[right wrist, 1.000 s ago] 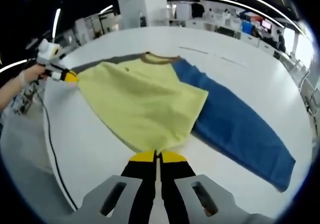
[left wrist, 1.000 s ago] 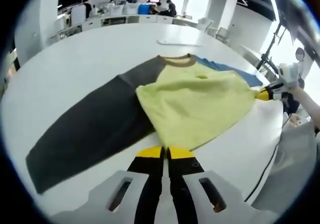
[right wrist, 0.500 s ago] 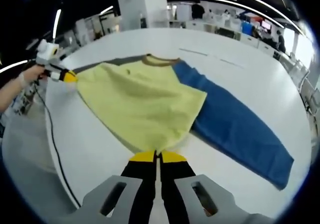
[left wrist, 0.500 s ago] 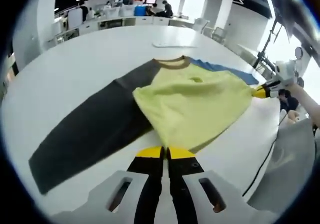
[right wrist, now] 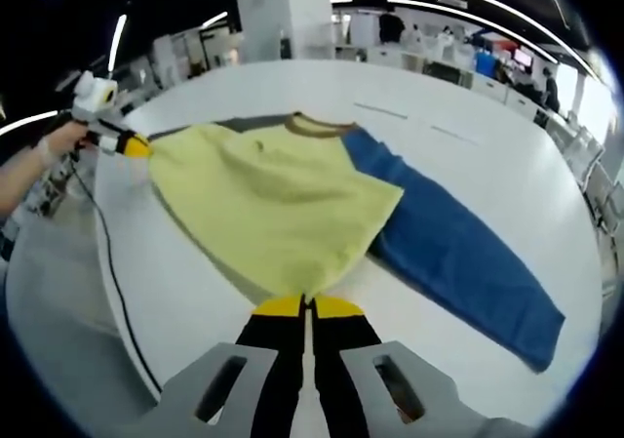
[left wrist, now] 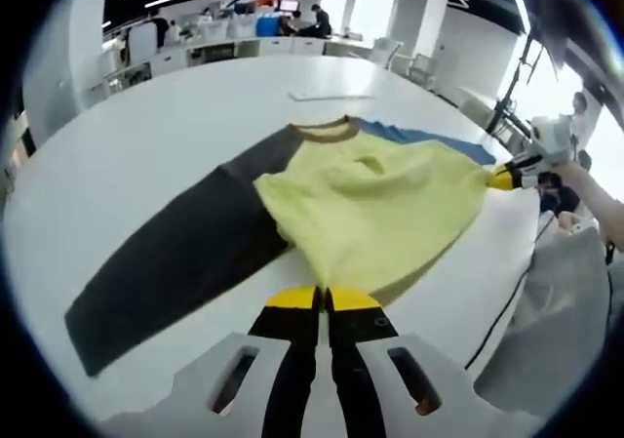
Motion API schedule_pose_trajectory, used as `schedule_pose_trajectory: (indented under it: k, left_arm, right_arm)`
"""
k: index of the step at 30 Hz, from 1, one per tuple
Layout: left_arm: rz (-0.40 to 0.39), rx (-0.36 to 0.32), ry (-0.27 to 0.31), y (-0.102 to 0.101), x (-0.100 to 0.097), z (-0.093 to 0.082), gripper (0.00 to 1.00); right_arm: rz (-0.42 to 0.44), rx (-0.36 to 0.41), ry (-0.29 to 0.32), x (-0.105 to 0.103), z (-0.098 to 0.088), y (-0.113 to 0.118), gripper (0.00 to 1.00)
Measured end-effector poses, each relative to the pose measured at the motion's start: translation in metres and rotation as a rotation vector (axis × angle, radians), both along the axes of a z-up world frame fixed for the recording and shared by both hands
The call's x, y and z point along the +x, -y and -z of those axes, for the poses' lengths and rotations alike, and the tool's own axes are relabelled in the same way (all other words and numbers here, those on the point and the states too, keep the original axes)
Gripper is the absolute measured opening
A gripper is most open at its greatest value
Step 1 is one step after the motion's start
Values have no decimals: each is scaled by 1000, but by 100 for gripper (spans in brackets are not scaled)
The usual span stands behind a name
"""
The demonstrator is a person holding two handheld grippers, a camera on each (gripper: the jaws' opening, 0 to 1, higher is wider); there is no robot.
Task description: Fold the garment on the visible template until the final outline fits inside the template.
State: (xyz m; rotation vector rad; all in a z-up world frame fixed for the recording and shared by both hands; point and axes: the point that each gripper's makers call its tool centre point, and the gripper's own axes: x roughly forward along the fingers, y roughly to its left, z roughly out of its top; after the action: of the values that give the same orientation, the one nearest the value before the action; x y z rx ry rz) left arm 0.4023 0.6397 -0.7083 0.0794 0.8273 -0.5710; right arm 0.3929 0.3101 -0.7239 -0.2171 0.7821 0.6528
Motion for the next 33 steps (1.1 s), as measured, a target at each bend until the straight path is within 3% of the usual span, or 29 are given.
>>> schedule_pose_trajectory:
  k: [19, 33]
  left_arm:
    - [16, -3, 12, 5, -14, -13, 0]
    - [37, 6, 52, 6, -21, -30, 0]
  right_arm:
    - [-22, -8, 34, -9, -15, 1, 2]
    - [-34, -3, 46, -22, -23, 1, 2]
